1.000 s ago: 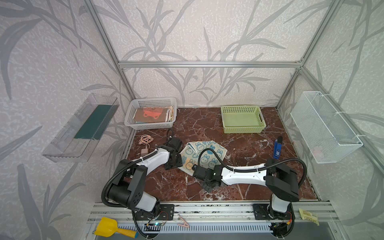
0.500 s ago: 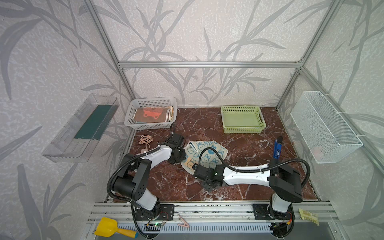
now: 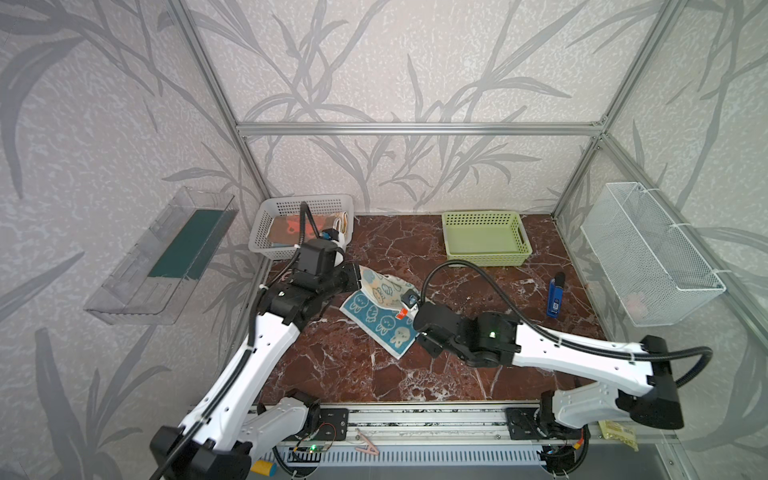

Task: Fold and stack the towels
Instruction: 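Lift the bunny towel with both grippers and shake it out in the air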

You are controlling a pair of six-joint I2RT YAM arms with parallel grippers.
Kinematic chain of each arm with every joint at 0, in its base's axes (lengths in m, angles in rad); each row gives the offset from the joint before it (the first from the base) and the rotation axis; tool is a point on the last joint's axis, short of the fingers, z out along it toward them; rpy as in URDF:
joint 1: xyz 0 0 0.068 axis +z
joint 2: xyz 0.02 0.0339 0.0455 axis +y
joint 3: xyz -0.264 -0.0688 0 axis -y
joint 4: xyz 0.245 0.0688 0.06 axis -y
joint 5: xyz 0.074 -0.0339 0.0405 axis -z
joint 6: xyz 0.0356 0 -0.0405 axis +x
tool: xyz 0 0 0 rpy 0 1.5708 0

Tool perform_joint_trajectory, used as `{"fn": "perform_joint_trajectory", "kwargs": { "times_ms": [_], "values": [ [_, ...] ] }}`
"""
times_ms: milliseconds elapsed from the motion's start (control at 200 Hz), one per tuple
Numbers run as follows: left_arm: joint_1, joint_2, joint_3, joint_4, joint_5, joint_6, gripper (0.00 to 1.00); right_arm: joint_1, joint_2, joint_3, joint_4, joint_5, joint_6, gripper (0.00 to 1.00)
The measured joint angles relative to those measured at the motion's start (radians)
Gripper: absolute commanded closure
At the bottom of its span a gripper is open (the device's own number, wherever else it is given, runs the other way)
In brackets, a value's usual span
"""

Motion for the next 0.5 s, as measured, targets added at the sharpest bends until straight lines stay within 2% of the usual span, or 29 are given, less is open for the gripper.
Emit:
{"fn": "perform_joint_trajectory", "kwargs": {
  "times_ms": [135,245,365,500],
  "values": [
    [-0.006,-0.103,0.117,-0.06,0.021,0.014,1.0,0.008,-0.143,0.065,-0.048,0.039,-0.05,1.0],
    [-0.018,-0.13,0.257,-0.114,0.06,0.014,1.0,0.018,-0.195,0.219,-0.107,0.032,-0.103,1.0],
    [-0.019,-0.122,0.412,-0.137,0.102,0.014,1.0,0.029,-0.16,0.476,-0.195,0.014,-0.171,1.0],
    [-0.021,-0.108,0.539,-0.148,0.127,0.013,1.0,0.034,-0.022,0.84,-0.348,-0.007,-0.232,1.0]
  ]
}}
